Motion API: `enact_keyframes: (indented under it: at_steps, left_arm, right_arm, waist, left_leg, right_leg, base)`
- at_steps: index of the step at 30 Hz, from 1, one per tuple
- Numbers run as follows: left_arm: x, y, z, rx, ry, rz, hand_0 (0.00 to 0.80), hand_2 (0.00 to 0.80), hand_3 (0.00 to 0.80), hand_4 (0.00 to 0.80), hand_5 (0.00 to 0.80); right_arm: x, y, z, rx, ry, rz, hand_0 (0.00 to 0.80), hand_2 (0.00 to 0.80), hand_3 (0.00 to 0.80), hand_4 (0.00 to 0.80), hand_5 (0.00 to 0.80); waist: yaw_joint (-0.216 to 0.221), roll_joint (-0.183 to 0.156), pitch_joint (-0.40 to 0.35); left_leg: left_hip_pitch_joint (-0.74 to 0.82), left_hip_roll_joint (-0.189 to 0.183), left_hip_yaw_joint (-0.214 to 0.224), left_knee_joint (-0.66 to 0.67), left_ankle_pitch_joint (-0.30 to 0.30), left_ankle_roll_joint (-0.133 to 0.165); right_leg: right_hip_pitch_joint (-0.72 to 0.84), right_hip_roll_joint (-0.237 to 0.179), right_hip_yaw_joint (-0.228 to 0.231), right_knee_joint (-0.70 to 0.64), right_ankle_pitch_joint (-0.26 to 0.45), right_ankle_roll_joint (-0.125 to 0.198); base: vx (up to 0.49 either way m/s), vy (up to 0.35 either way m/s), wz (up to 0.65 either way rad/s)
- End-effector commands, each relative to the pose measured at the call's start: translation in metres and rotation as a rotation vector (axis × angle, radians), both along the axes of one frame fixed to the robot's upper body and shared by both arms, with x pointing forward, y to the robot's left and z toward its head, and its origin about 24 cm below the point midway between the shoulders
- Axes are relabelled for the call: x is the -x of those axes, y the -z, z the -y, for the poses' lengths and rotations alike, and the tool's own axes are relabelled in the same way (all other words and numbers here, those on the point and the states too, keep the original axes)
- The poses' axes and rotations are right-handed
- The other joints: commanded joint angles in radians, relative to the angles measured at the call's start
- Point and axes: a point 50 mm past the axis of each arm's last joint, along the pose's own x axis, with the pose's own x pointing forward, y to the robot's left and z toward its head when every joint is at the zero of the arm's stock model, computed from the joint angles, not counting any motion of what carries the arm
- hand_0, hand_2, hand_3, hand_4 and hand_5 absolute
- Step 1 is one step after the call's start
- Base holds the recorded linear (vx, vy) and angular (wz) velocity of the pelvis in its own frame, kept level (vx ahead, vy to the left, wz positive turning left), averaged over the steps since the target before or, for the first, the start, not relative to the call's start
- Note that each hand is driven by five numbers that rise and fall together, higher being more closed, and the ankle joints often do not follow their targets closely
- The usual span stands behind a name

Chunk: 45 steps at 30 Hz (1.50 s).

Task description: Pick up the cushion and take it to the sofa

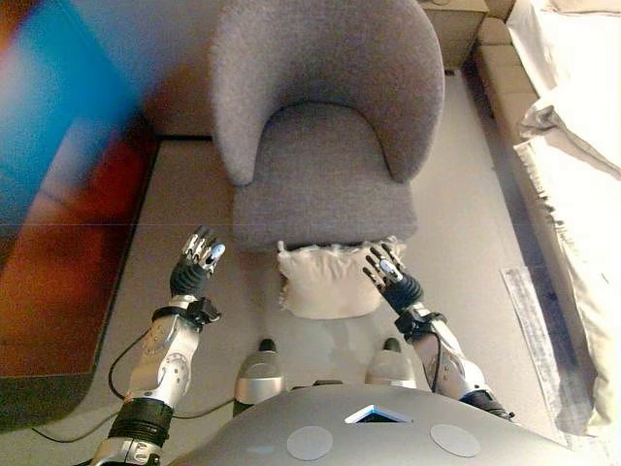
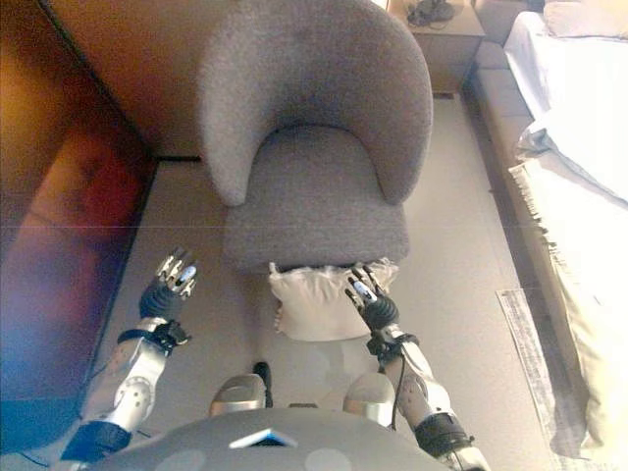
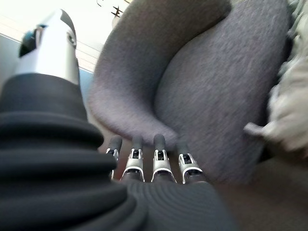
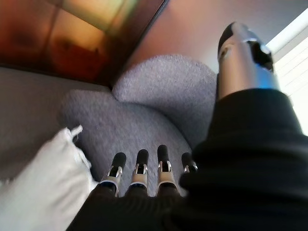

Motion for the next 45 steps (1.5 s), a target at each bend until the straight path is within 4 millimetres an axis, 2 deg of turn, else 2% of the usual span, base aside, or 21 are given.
enact_keyframes:
  at_steps: [1,5,9,11,13,16,17,18,20,23,29,30,33,37,39,41,43,45]
  left_arm:
    - [-0.015,-0.033,-0.007,-0.036,0.008,0.166,0.000,0.000,0.000,0.000,0.000]
    - [-0.015,-0.030,-0.003,-0.011,-0.005,0.141,0.000,0.000,0.000,0.000,0.000]
    - [-0.011,-0.024,0.006,0.039,-0.017,0.113,0.000,0.000,0.000,0.000,0.000]
    - [-0.011,-0.023,0.010,0.050,-0.013,0.114,0.000,0.000,0.000,0.000,0.000]
    - [-0.013,-0.022,0.017,0.072,0.002,0.115,0.000,0.000,0.000,0.000,0.000]
    - [-0.018,-0.024,0.024,0.053,0.035,0.127,0.000,0.000,0.000,0.000,0.000]
    - [-0.020,-0.024,0.026,0.042,0.048,0.130,0.000,0.000,0.000,0.000,0.000]
    - [-0.021,-0.025,0.027,0.027,0.059,0.130,0.000,0.000,0.000,0.000,0.000]
    - [-0.023,-0.026,0.026,-0.030,0.077,0.127,0.000,0.000,0.000,0.000,0.000]
    - [-0.022,-0.023,0.017,-0.084,0.060,0.104,0.000,0.000,0.000,0.000,0.000]
    - [-0.030,-0.027,0.011,-0.233,0.079,0.131,0.000,0.000,0.000,0.000,0.000]
    - [-0.031,-0.029,0.012,-0.208,0.095,0.141,0.000,0.000,0.000,0.000,0.000]
    - [-0.033,-0.032,0.022,0.006,0.189,0.173,0.000,0.000,0.000,0.000,0.000]
    - [-0.028,-0.030,0.064,0.654,0.329,0.248,0.000,0.000,0.000,0.000,0.000]
    - [-0.022,-0.032,0.081,0.974,0.355,0.309,0.000,0.000,0.000,0.000,0.000]
    - [-0.020,-0.030,0.090,1.103,0.324,0.325,0.000,0.000,0.000,0.000,0.000]
    - [-0.020,-0.029,0.090,1.067,0.305,0.323,0.000,0.000,0.000,0.000,0.000]
    - [-0.017,-0.027,0.086,1.048,0.284,0.309,0.000,0.000,0.000,0.000,0.000]
  right_arm:
    - [-0.027,-0.027,-0.014,-0.084,-0.026,0.133,0.000,0.000,0.000,0.000,0.000]
    - [-0.024,-0.026,-0.015,-0.068,-0.035,0.122,0.000,0.000,0.000,0.000,0.000]
    - [-0.017,-0.026,-0.010,-0.013,-0.059,0.124,0.000,0.000,0.000,0.000,0.000]
    - [-0.016,-0.027,-0.007,-0.002,-0.073,0.134,0.000,0.000,0.000,0.000,0.000]
    - [-0.014,-0.026,0.000,0.055,-0.067,0.147,0.000,0.000,0.000,0.000,0.000]
    - [-0.017,-0.027,0.008,0.130,-0.045,0.178,0.000,0.000,0.000,0.000,0.000]
    - [-0.019,-0.028,0.010,0.138,-0.031,0.185,0.000,0.000,0.000,0.000,0.000]
    - [-0.020,-0.030,0.013,0.142,-0.011,0.188,0.000,0.000,0.000,0.000,0.000]
    - [-0.020,-0.031,0.016,0.136,0.017,0.192,0.000,0.000,0.000,0.000,0.000]
    - [-0.016,-0.031,0.017,0.147,0.036,0.198,0.000,0.000,0.000,0.000,0.000]
    - [-0.020,-0.034,0.014,0.230,0.013,0.226,0.000,0.000,0.000,0.000,0.000]
    - [-0.022,-0.037,0.014,0.205,0.013,0.234,0.000,0.000,0.000,0.000,0.000]
    - [-0.026,-0.045,0.003,-0.120,0.026,0.260,0.000,0.000,0.000,0.000,0.000]
    - [-0.023,-0.054,-0.028,-0.784,-0.006,0.342,0.000,0.000,0.000,0.000,0.000]
    - [-0.022,-0.058,-0.034,-0.962,-0.007,0.398,0.000,0.000,0.000,0.000,0.000]
    - [-0.027,-0.056,-0.036,-0.928,0.019,0.372,0.000,0.000,0.000,0.000,0.000]
    - [-0.029,-0.055,-0.038,-0.865,0.018,0.346,0.000,0.000,0.000,0.000,0.000]
    - [-0.024,-0.055,-0.037,-0.840,-0.009,0.345,0.000,0.000,0.000,0.000,0.000]
  waist:
    - [-0.014,-0.050,0.006]
    - [-0.018,-0.041,-0.004]
    - [-0.035,-0.018,-0.013]
    - [-0.039,-0.019,-0.009]
    - [-0.044,-0.016,-0.005]
    - [-0.041,0.011,0.002]
    - [-0.035,0.021,0.007]
    - [-0.030,0.023,0.011]
    - [-0.033,0.022,0.005]
    - [-0.043,0.025,-0.011]
    - [-0.040,0.021,-0.031]
    - [-0.038,0.020,-0.031]
    - [-0.030,0.017,-0.027]
    - [-0.021,0.020,-0.031]
    - [-0.018,0.023,-0.041]
    - [-0.016,0.024,-0.051]
    - [-0.016,0.023,-0.055]
    - [-0.016,0.022,-0.061]
  left_leg:
    - [0.009,-0.004,0.000,0.113,-0.072,0.049]
    - [0.018,0.047,-0.027,0.105,-0.032,0.030]
    - [0.006,0.121,-0.034,0.146,0.106,-0.003]
    - [-0.033,0.123,-0.042,0.217,0.136,-0.003]
    - [-0.061,0.086,-0.033,0.258,0.125,0.009]
    - [-0.065,0.036,-0.018,0.143,0.122,0.015]
    - [-0.076,0.024,-0.023,0.103,0.135,0.014]
    - [-0.082,0.014,-0.047,0.094,0.133,0.015]
    - [-0.052,-0.006,-0.054,0.053,0.083,0.026]
    - [-0.012,-0.018,-0.029,0.000,0.065,0.035]
    - [0.011,-0.025,0.001,-0.051,0.068,0.047]
    - [0.011,-0.025,0.004,-0.055,0.069,0.048]
    - [0.012,-0.023,0.010,-0.058,0.069,0.050]
    - [0.014,-0.012,0.020,-0.060,0.067,0.049]
    - [0.017,-0.004,0.029,-0.063,0.065,0.045]
    - [0.024,0.000,0.032,-0.069,0.065,0.041]
    - [0.029,-0.001,0.031,-0.074,0.065,0.041]
    - [0.026,0.000,0.030,-0.071,0.063,0.042]
  right_leg:
    - [-0.055,-0.069,0.032,-0.037,0.199,-0.002]
    - [-0.032,-0.018,0.028,-0.009,0.123,-0.010]
    - [-0.024,0.048,-0.001,0.024,0.062,-0.075]
    - [-0.019,0.059,-0.016,0.029,0.049,-0.098]
    - [-0.014,0.067,-0.029,0.038,0.034,-0.118]
    - [-0.008,0.074,-0.029,0.051,0.014,-0.109]
    - [-0.002,0.075,-0.026,0.053,0.004,-0.105]
    - [0.002,0.069,-0.021,0.053,0.002,-0.102]
    - [0.011,0.048,-0.024,0.045,0.009,-0.089]
    - [0.021,0.027,-0.029,0.029,0.024,-0.068]
    - [0.037,0.018,-0.046,-0.009,0.037,-0.055]
    - [0.039,0.019,-0.049,-0.014,0.038,-0.054]
    - [0.050,0.022,-0.058,-0.028,0.039,-0.055]
    - [0.063,0.026,-0.069,-0.050,0.040,-0.059]
    - [0.068,0.024,-0.075,-0.056,0.042,-0.056]
    - [0.076,0.025,-0.076,-0.065,0.044,-0.056]
    - [0.079,0.027,-0.075,-0.068,0.044,-0.057]
    - [0.076,0.031,-0.071,-0.067,0.040,-0.058]
  base:
    - [0.206,-0.287,-0.09]
    - [0.206,-0.232,0.11]
    - [0.122,-0.160,0.13]
    - [0.047,-0.127,0.22]
    - [0.059,-0.032,0.39]
    - [0.080,0.126,0.40]
    - [0.086,0.155,0.18]
    - [0.075,0.132,0.08]
    - [0.061,0.082,-0.08]
    - [0.091,0.062,-0.08]
    - [0.031,0.015,-0.10]
    - [0.000,0.000,0.00]
    - [0.000,0.000,0.00]
    - [-0.005,-0.014,0.05]
    - [0.000,0.000,0.00]
    - [0.000,0.000,0.00]
    - [0.000,0.000,0.00]
    - [0.000,0.000,0.00]
